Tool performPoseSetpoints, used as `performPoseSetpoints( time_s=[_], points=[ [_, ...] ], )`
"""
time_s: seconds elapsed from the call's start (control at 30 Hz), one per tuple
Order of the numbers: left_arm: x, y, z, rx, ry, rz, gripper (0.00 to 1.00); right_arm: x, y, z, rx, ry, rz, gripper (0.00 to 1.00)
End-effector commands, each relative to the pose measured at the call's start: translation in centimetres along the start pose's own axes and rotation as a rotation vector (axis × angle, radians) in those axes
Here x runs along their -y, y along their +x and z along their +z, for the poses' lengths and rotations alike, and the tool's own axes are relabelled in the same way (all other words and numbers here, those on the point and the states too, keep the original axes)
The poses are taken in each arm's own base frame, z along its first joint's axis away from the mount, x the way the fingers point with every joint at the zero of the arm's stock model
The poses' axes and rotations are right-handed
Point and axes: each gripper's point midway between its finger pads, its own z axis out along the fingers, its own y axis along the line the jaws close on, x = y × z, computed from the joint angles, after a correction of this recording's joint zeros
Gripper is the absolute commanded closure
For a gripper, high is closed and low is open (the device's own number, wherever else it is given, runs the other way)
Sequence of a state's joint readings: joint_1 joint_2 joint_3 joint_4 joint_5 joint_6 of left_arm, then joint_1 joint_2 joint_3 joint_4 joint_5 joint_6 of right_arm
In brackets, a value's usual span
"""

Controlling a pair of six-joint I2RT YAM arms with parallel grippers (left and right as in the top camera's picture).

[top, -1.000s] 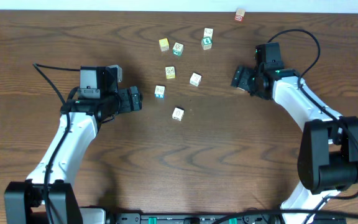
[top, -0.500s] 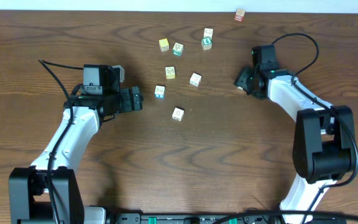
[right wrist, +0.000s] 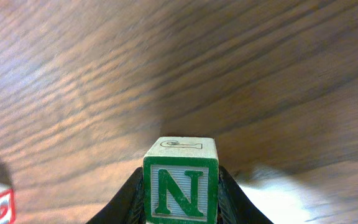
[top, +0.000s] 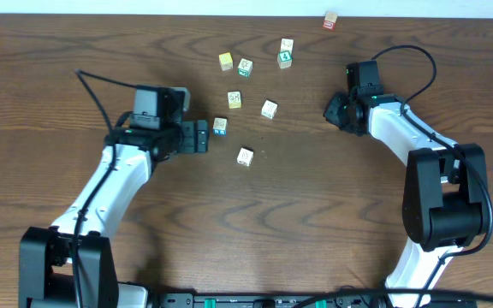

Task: Lift 3 blocks
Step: 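Lower the right gripper and grasp the green N block, then lower the left gripper and grasp the red-lettered X block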

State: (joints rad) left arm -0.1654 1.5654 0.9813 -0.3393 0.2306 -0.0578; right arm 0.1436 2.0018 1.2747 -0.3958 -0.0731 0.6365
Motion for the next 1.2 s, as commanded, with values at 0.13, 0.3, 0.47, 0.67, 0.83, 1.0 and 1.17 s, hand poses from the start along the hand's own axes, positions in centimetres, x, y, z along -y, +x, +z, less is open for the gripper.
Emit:
performPoseSetpoints(
  time_s=[0.13,0.3,0.47,0.67,0.83,1.0,1.17],
  points=[
    [0.1,-1.9,1.4,0.053,-0.097,0.070,0.06,-2.0,4.1,-1.0,-0.170,-0.086,-0.102,0.99],
    [-0.3,-1.1,4.4,0.002,-0.102,0.069,0.06,-3.3,7.0,-4.0,-0.222,-0.064,-0.240,0.99],
    [0.3,-0.5,6.8,-0.048,-0.095,0.083,0.07,-3.2,8.8,-5.7,-0.209,0.042,-0.321,0.97],
    [2.7,-0.8,7.1,-0.038,-0.066,0.130,0.07,-3.0,10.3,-5.3,-0.233,0.064,-0.349,0.96],
    [4.0,-1.4,7.2,-0.007,-0.047,0.152,0.07,-2.2,11.2,-4.9,-0.254,0.081,-0.350,0.93],
    [4.1,-2.3,7.4,0.031,-0.047,0.142,0.24,-1.0,13.2,-4.4,-0.296,0.106,-0.366,0.94],
    [3.8,-2.4,8.2,0.037,-0.058,0.142,0.29,-1.1,14.6,-4.2,-0.318,0.109,-0.395,0.94]
  ],
)
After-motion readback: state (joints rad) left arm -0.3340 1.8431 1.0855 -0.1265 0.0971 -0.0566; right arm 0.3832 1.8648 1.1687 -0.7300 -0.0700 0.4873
